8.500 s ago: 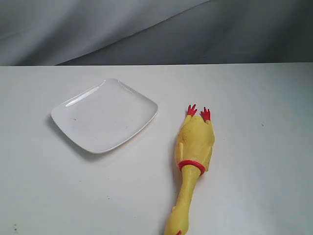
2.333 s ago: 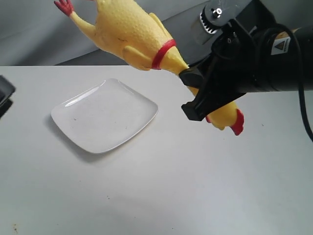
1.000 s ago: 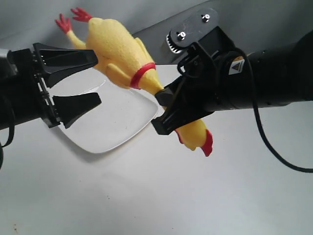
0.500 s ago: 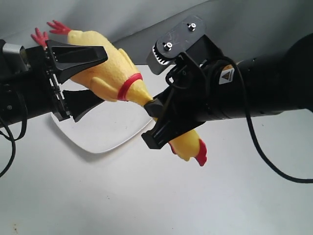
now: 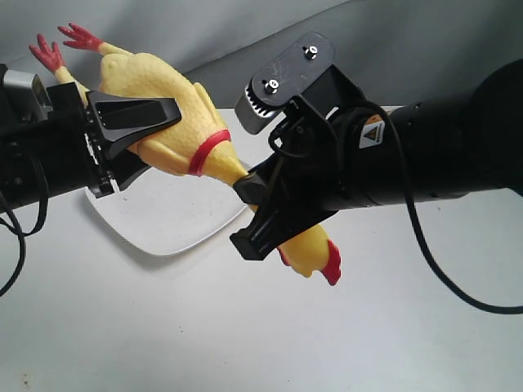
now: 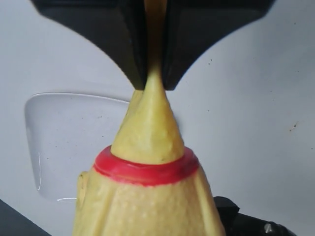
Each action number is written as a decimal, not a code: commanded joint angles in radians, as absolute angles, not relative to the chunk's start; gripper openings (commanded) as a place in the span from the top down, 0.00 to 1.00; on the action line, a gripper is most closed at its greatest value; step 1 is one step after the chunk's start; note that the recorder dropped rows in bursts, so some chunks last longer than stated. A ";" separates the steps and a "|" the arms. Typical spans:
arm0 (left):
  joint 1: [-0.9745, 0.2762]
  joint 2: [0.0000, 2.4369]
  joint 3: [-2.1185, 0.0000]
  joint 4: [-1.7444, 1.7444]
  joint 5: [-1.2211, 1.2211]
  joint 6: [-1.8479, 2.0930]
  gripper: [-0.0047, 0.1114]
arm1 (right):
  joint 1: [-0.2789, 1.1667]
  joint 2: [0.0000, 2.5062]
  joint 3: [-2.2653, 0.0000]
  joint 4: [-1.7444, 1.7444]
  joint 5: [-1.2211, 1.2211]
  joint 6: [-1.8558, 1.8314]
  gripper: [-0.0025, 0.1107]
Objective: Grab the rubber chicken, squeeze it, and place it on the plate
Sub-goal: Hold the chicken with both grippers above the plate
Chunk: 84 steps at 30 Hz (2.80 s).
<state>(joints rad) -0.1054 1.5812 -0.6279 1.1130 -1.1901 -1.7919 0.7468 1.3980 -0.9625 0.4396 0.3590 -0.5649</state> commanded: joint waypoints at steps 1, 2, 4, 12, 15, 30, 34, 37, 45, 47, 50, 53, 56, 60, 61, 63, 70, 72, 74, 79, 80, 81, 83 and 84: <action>-0.110 1.583 -0.635 1.154 -1.169 -1.746 0.95 | 0.748 1.389 -0.968 0.449 0.332 -0.571 0.98; -0.110 1.583 -0.635 1.160 -1.158 -1.744 0.95 | 0.748 1.389 -0.968 0.449 0.332 -0.571 0.98; -0.110 1.583 -0.635 1.160 -1.145 -1.735 0.95 | 0.748 1.389 -0.968 0.449 0.332 -0.571 0.98; -0.110 1.583 -0.635 1.162 -1.145 -1.691 0.95 | 0.748 1.389 -0.968 0.449 0.332 -0.571 0.98; -0.110 1.583 -0.635 1.176 -1.145 -1.662 0.96 | 0.748 1.389 -0.968 0.449 0.332 -0.571 0.98; -0.110 1.583 -0.635 1.172 -1.146 -1.595 0.66 | 0.748 1.389 -0.968 0.449 0.332 -0.571 0.98; -0.110 1.583 -0.635 1.175 -1.154 -1.627 0.15 | 0.748 1.389 -0.968 0.449 0.332 -0.571 0.98; -0.110 1.583 -0.635 1.182 -1.154 -1.641 0.07 | 0.748 1.389 -0.968 0.447 0.331 -0.571 0.98; -0.110 1.583 -0.635 1.157 -1.154 -1.644 0.10 | 0.748 1.389 -0.968 0.445 0.329 -0.571 0.98; -0.110 1.583 -0.635 1.155 -1.158 -1.644 0.22 | 0.748 1.389 -0.968 0.445 0.329 -0.571 0.98; -0.110 1.583 -0.635 1.157 -1.209 -1.644 0.61 | 0.748 1.389 -0.968 0.445 0.329 -0.571 0.98; -0.110 1.583 -0.635 1.157 -1.221 -1.637 0.95 | 0.748 1.389 -0.968 0.445 0.329 -0.571 0.98; -0.110 1.583 -0.635 1.161 -1.221 -1.639 0.95 | 0.748 1.389 -0.968 0.445 0.329 -0.571 0.98; -0.110 1.583 -0.635 1.164 -1.221 -1.639 0.95 | 0.748 1.389 -0.968 0.445 0.329 -0.571 0.98; -0.110 1.583 -0.635 1.164 -1.221 -1.639 0.95 | 0.748 1.389 -0.968 0.445 0.329 -0.571 0.98; -0.110 1.583 -0.635 1.164 -1.221 -1.639 0.95 | 0.748 1.389 -0.968 0.445 0.329 -0.571 0.98; -0.110 1.583 -0.635 1.166 -1.221 -1.646 0.52 | 0.748 1.389 -0.968 0.445 0.329 -0.571 0.98; -0.110 1.583 -0.635 1.176 -1.221 -1.646 0.24 | 0.748 1.389 -0.968 0.445 0.329 -0.571 0.98; -0.110 1.583 -0.635 1.176 -1.221 -1.651 0.06 | 0.748 1.389 -0.968 0.445 0.329 -0.571 0.98; -0.110 1.583 -0.635 1.176 -1.221 -1.651 0.07 | 0.748 1.389 -0.968 0.445 0.329 -0.571 0.98; -0.110 1.583 -0.635 1.176 -1.221 -1.647 0.08 | 0.748 1.389 -0.968 0.445 0.329 -0.571 0.98; -0.110 1.583 -0.635 1.176 -1.221 -1.647 0.09 | 0.748 1.389 -0.968 0.445 0.329 -0.571 0.98; -0.110 1.583 -0.635 1.176 -1.221 -1.647 0.14 | 0.748 1.389 -0.968 0.445 0.329 -0.571 0.98; -0.110 1.583 -0.635 1.176 -1.221 -1.647 0.21 | 0.748 1.389 -0.968 0.445 0.329 -0.571 0.98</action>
<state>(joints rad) -0.1076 1.5812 -0.6299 1.1749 -1.2135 -1.6459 0.7486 1.3980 -0.9625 0.4418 0.3585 -0.5649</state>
